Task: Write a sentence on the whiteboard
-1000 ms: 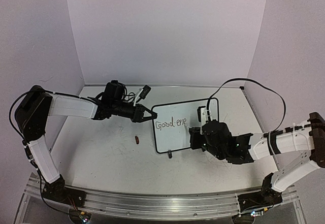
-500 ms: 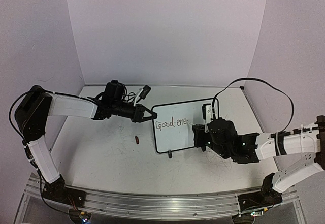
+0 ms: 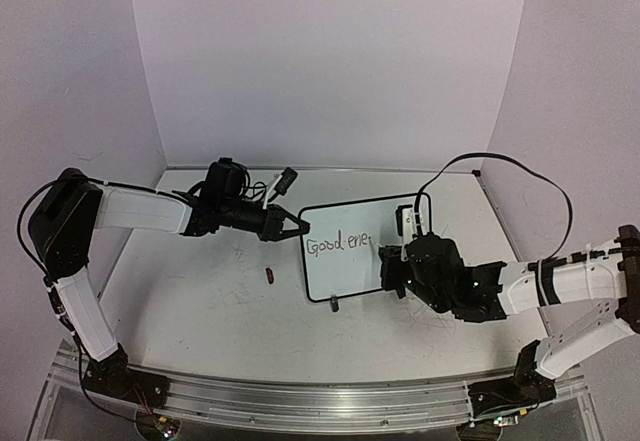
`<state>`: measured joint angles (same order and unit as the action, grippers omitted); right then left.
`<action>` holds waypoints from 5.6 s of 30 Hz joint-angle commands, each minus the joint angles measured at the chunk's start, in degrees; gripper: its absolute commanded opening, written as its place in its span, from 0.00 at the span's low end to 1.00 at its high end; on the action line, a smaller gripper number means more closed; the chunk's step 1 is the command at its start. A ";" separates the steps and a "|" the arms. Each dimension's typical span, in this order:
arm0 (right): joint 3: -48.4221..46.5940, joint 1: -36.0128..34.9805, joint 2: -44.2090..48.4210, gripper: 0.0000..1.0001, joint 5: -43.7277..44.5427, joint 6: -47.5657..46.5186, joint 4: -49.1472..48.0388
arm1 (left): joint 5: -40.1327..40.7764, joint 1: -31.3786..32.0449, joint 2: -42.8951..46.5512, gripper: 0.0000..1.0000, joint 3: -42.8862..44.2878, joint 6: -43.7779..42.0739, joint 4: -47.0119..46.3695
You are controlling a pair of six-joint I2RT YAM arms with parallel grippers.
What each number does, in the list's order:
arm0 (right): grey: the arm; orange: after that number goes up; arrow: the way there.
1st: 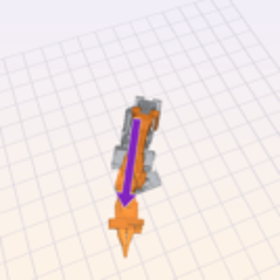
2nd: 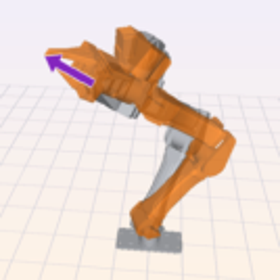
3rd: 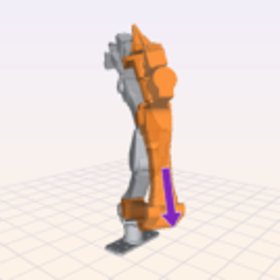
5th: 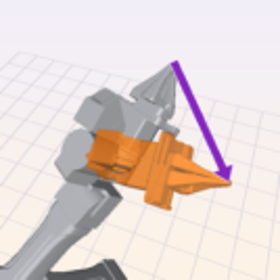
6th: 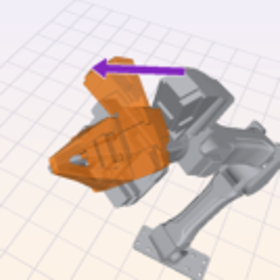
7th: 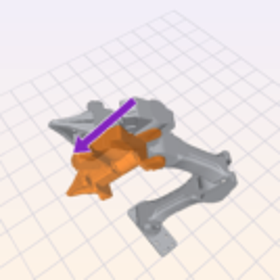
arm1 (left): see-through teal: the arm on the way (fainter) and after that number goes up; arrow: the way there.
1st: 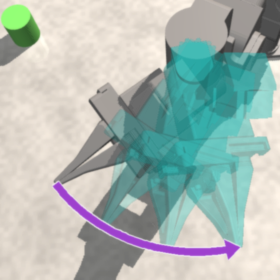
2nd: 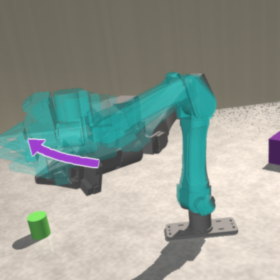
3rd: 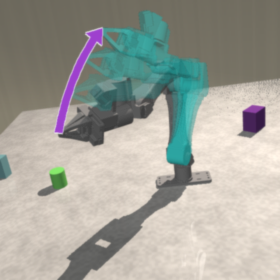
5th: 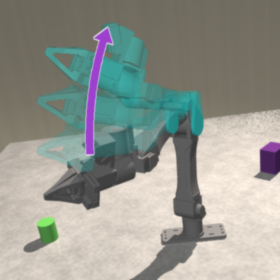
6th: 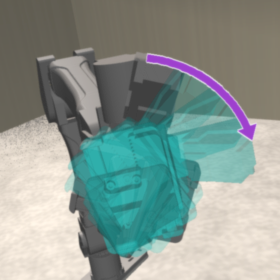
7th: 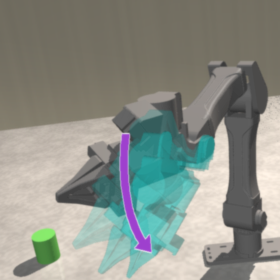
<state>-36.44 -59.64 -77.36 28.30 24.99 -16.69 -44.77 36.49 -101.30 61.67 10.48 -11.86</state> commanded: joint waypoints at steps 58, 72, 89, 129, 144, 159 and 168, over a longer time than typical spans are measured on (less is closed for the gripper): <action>1.18 0.87 0.01 0.00 -1.52 3.18 1.48 | 3.01 0.42 1.10 0.00 -0.32 -1.25 3.24; 0.75 0.34 -0.51 0.00 -0.72 3.24 1.46 | 2.94 0.45 1.07 0.00 -0.38 -1.25 3.24; -2.75 0.45 -1.69 0.00 2.30 -0.87 -1.24 | 3.22 0.47 1.50 0.00 -0.50 -1.46 3.25; 3.53 0.83 5.21 0.00 -2.09 -2.35 -2.62 | 3.64 0.51 1.66 0.00 -0.50 -1.56 3.27; 1.38 0.92 3.67 0.00 -1.53 -4.87 -1.40 | 3.59 0.51 1.72 0.00 -0.49 -1.62 3.32; -0.50 1.54 1.23 0.00 0.37 -3.07 -0.70 | 3.38 0.51 1.63 0.00 -0.41 -1.51 3.33; -0.31 1.68 1.41 0.00 3.97 -1.67 -1.77 | 3.29 0.53 1.54 0.00 -0.40 -1.52 3.31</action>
<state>-34.67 -58.27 -75.88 29.13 22.21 -16.75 -44.40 36.71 -101.08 61.67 10.44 -11.47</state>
